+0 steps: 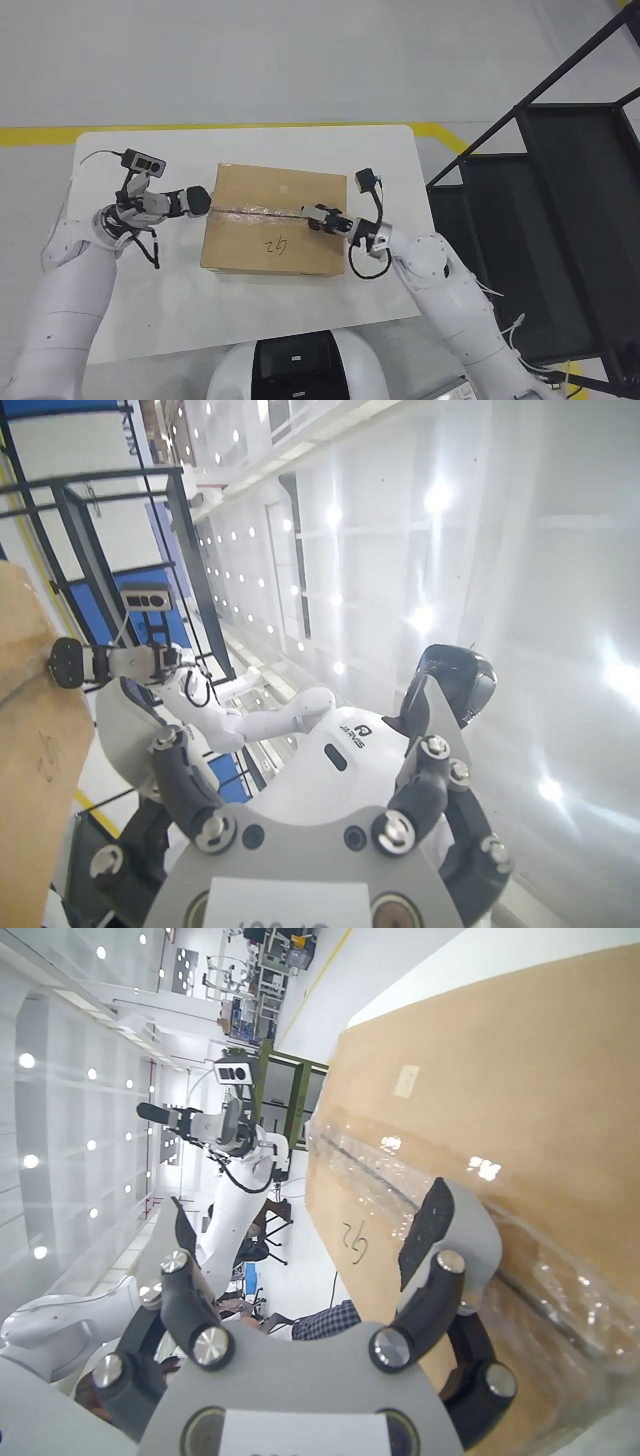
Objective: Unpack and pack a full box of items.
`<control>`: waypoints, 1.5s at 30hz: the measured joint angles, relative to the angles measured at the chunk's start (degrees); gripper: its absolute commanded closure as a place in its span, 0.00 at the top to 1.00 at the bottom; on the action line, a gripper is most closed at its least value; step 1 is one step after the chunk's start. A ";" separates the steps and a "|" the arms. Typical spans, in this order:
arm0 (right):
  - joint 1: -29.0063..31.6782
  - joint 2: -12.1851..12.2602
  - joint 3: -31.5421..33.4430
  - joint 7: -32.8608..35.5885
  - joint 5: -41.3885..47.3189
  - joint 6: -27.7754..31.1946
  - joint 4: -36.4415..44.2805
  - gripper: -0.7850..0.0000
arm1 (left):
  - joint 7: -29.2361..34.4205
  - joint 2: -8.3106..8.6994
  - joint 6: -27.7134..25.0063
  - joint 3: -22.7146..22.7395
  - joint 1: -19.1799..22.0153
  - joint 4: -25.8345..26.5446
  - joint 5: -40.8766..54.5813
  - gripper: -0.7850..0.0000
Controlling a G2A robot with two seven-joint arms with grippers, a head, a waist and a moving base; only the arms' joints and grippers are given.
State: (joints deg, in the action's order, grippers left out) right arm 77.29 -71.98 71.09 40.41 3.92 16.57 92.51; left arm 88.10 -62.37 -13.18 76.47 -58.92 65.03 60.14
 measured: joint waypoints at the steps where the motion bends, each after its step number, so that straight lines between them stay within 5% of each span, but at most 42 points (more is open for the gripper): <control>1: 0.52 0.13 0.56 0.28 0.69 0.38 0.75 1.00 | -0.01 0.05 1.54 -0.67 -0.13 0.77 -0.31 1.00; 7: 4.88 1.15 5.63 1.14 3.68 2.46 5.37 1.00 | -0.10 0.59 5.95 -3.57 0.55 0.74 -4.72 1.00; 23: 13.88 3.00 15.50 2.22 8.02 8.76 9.67 1.00 | -6.14 -0.98 -8.05 -9.11 8.10 -11.30 -19.02 1.00; 37: 17.70 4.02 21.00 1.52 8.80 12.47 11.33 1.00 | -7.91 0.92 -10.92 -4.43 8.29 -14.13 -23.02 1.00; 45: 15.99 4.04 20.91 -2.95 5.24 16.35 7.44 1.00 | -10.70 1.00 -13.06 -0.52 8.23 -16.01 -14.82 1.00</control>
State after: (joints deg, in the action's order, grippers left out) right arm 93.29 -67.94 92.00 37.46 9.16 32.91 99.95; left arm 77.39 -61.37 -26.24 75.95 -50.69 49.02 45.32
